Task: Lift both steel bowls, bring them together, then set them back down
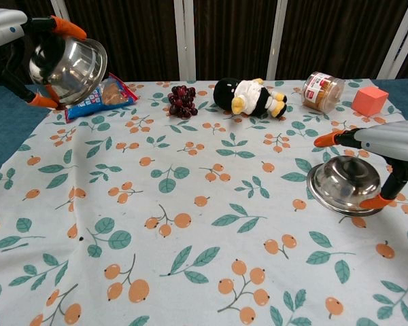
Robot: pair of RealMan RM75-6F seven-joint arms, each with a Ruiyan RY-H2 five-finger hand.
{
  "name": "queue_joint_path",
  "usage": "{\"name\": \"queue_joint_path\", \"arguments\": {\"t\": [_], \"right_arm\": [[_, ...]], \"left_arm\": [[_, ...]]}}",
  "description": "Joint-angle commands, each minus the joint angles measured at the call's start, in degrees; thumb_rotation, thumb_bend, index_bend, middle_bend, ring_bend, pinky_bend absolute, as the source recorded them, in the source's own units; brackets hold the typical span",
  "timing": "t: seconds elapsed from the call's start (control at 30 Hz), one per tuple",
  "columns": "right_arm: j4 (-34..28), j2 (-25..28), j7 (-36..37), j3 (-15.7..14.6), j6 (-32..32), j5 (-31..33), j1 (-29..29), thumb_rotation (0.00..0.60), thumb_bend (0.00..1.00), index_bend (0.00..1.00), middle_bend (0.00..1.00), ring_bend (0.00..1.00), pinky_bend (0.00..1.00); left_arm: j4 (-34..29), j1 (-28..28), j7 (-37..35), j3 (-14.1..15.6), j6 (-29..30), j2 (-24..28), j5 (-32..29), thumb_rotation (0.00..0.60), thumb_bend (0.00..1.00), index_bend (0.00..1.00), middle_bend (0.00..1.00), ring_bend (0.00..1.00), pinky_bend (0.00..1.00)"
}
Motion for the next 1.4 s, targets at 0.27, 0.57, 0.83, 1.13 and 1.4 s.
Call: {"name": "queue_joint_path", "arguments": {"t": [0.27,0.57,0.83,1.13,1.4], "right_arm": [[2.4,-0.7,-0.4,-1.3,-1.4,3.2,1.8,0.600,0.25,0.00,0.00,0.00,0.15],[3.1,-0.5,0.8,-2.2,-1.8,3.4,2.5,0.600,0.25,0.00,0.00,0.00,0.22],[3.3,-0.9,0.9,-2.8,-2.3,4.4,3.3,0.600,0.25,0.00,0.00,0.00,0.35],[5.7,-3.0,1.1,-2.9,-2.2,4.9,4.5,0.600,0.24,0.28,0.33,0.38,0.66],[7.0,-4.5,0.7,-2.9,0.1,4.9,4.7,0.600,0.24,0.57,0.55,0.60,0.82]], "left_arm": [[-0.3,-0.1,1.5,0.0,-0.7,-0.5,0.0,0.600,0.42,0.56,0.73,0.57,0.68],[0.4,-0.3,2.1,-0.2,-1.7,-1.3,-0.4,0.600,0.42,0.56,0.73,0.57,0.68],[1.2,-0.4,1.9,-0.3,-2.2,-1.8,-0.5,0.600,0.42,0.56,0.73,0.57,0.68],[3.5,-0.8,0.7,-0.3,-3.5,-2.7,-0.7,0.600,0.42,0.56,0.73,0.57,0.68],[5.5,-1.0,-0.7,-0.3,-4.2,-3.4,-0.7,0.600,0.42,0.56,0.73,0.57,0.68]]}}
